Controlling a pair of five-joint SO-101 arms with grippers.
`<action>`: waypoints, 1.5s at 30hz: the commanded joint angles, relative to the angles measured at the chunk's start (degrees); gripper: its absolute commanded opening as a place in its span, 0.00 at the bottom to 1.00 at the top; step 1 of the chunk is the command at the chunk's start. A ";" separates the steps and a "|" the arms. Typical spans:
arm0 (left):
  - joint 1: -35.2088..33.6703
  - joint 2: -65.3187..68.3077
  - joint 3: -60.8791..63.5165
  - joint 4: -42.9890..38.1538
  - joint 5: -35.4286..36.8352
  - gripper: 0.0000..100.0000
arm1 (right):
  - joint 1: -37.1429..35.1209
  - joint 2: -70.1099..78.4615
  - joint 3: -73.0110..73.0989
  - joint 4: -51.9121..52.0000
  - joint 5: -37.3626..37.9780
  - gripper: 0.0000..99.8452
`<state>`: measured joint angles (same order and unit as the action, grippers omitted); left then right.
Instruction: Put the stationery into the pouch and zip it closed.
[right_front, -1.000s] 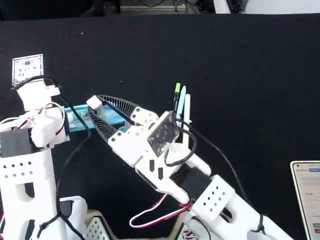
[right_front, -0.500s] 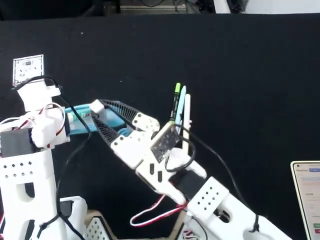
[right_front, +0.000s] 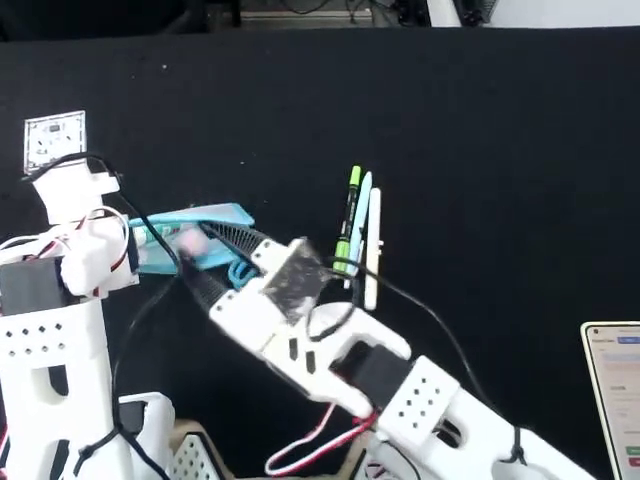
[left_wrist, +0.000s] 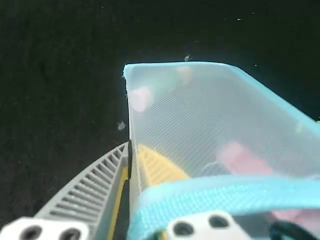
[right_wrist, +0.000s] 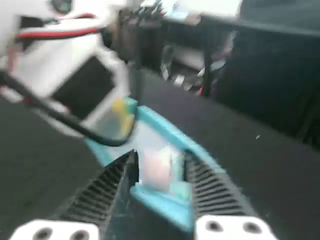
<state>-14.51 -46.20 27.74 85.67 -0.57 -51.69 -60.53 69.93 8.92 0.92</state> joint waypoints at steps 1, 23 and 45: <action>-0.40 0.26 -0.57 -0.44 0.18 0.03 | -2.73 -0.40 -11.03 16.70 -0.09 0.26; -0.40 0.26 -0.57 -0.35 0.18 0.03 | 43.34 5.58 -27.74 47.12 -5.45 0.14; -0.40 0.26 0.31 -0.79 0.18 0.03 | 46.95 69.49 -44.62 23.65 -11.96 0.14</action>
<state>-14.42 -46.20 27.74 85.58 -0.57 -5.71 2.77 33.01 33.71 -10.51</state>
